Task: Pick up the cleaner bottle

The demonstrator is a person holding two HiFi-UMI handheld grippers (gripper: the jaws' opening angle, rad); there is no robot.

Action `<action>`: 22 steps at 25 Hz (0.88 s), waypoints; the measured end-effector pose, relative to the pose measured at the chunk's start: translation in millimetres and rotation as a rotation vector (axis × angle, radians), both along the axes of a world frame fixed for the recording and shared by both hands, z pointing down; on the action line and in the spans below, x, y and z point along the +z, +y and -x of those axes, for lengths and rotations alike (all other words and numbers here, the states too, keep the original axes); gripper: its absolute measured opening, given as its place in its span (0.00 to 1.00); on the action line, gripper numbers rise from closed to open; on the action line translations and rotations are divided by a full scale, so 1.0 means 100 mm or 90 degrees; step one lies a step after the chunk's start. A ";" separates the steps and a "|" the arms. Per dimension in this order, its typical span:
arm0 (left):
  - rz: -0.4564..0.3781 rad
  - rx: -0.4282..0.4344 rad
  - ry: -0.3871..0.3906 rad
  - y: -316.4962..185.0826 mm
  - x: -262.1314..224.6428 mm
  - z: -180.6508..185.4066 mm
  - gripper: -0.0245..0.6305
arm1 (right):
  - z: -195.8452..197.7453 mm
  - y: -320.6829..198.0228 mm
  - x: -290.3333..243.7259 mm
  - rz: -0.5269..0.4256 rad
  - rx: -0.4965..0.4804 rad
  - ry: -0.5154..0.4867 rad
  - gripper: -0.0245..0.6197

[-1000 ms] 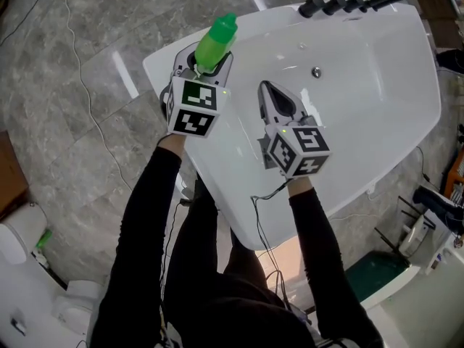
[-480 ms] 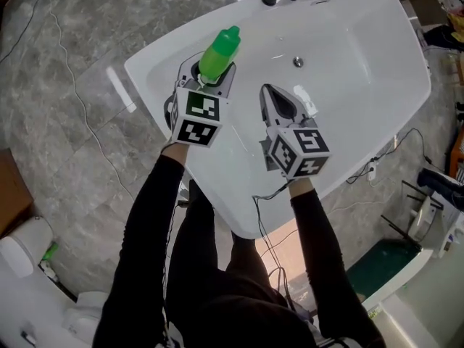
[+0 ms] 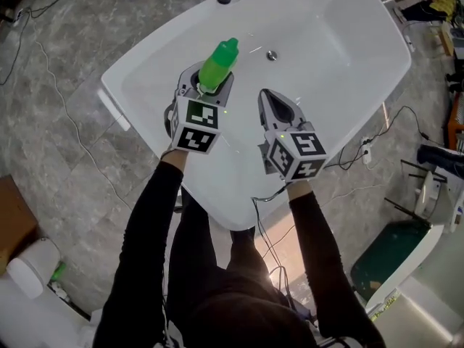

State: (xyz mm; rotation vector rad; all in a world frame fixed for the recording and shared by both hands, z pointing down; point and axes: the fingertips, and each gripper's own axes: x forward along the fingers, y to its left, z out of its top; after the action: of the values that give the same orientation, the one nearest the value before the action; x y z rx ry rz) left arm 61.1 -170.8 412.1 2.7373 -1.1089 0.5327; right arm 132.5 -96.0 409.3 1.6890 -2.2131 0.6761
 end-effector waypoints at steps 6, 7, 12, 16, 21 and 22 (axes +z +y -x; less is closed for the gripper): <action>-0.009 0.053 0.005 0.35 -0.15 -0.54 0.34 | -0.46 0.38 -0.15 -0.012 0.046 0.010 0.04; -0.011 0.061 0.007 0.42 -0.17 -0.63 0.34 | -0.54 0.46 -0.17 -0.013 0.053 0.011 0.04; -0.016 0.097 0.013 0.71 -0.25 -1.02 0.34 | -0.86 0.76 -0.22 -0.016 0.085 0.012 0.04; -0.015 0.120 0.012 0.92 -0.28 -1.26 0.34 | -1.07 0.96 -0.24 -0.014 0.110 0.009 0.04; -0.014 0.149 0.008 1.16 -0.27 -1.46 0.34 | -1.25 1.20 -0.28 -0.017 0.134 0.011 0.04; -0.013 0.154 0.007 1.22 -0.27 -1.50 0.34 | -1.29 1.24 -0.29 -0.018 0.139 0.012 0.04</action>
State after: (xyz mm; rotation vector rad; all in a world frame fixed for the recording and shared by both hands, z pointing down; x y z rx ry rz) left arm 211.6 -49.2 384.9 2.9073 -0.7882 0.5379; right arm 261.3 28.3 380.1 1.9627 -2.0538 0.6790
